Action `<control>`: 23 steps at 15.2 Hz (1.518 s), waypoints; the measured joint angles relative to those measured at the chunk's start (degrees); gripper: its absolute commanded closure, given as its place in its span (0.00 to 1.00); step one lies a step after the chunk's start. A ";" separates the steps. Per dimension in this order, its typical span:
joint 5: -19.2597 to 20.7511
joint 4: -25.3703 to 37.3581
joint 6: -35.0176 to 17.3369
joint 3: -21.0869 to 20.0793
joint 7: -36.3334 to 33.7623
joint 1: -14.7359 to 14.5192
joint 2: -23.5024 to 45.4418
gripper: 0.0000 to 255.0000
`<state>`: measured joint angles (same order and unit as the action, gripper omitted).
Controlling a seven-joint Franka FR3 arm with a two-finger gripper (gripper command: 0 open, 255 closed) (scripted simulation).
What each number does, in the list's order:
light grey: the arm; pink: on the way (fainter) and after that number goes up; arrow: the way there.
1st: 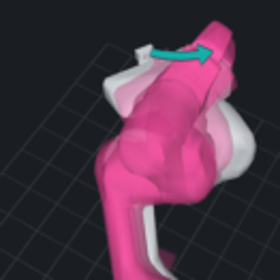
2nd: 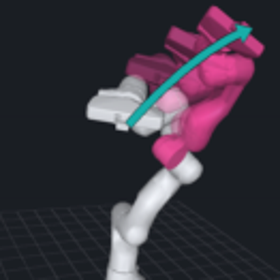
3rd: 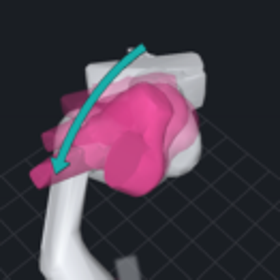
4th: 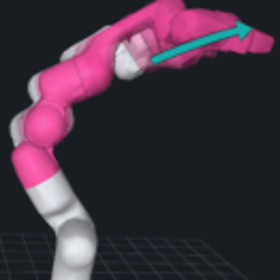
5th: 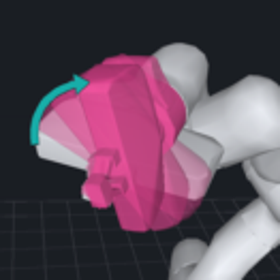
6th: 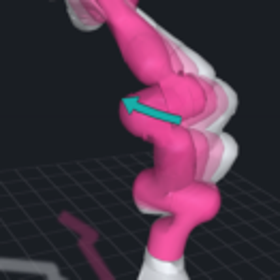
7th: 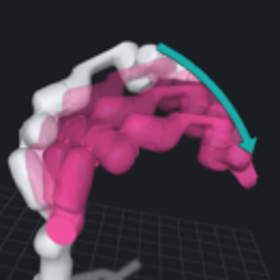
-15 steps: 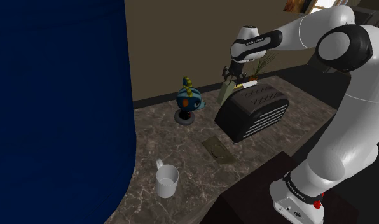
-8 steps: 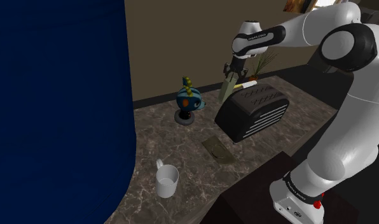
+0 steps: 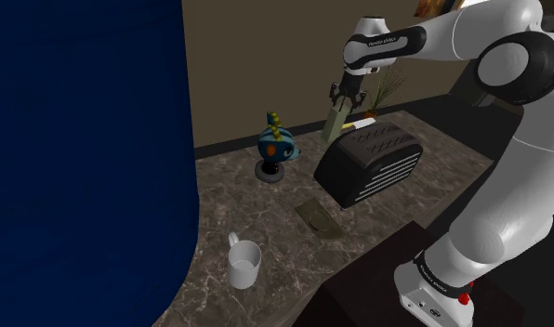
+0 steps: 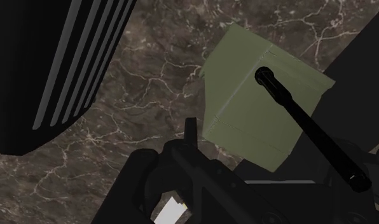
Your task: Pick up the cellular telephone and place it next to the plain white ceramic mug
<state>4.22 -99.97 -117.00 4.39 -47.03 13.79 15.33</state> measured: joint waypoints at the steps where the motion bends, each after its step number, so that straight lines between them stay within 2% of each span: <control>1: -0.01 0.50 0.77 0.00 0.06 -0.01 -0.27 1.00; 23: -0.27 15.41 17.24 0.02 1.30 -0.02 -1.88 1.00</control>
<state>3.95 -84.56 -99.76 4.42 -45.74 13.77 13.45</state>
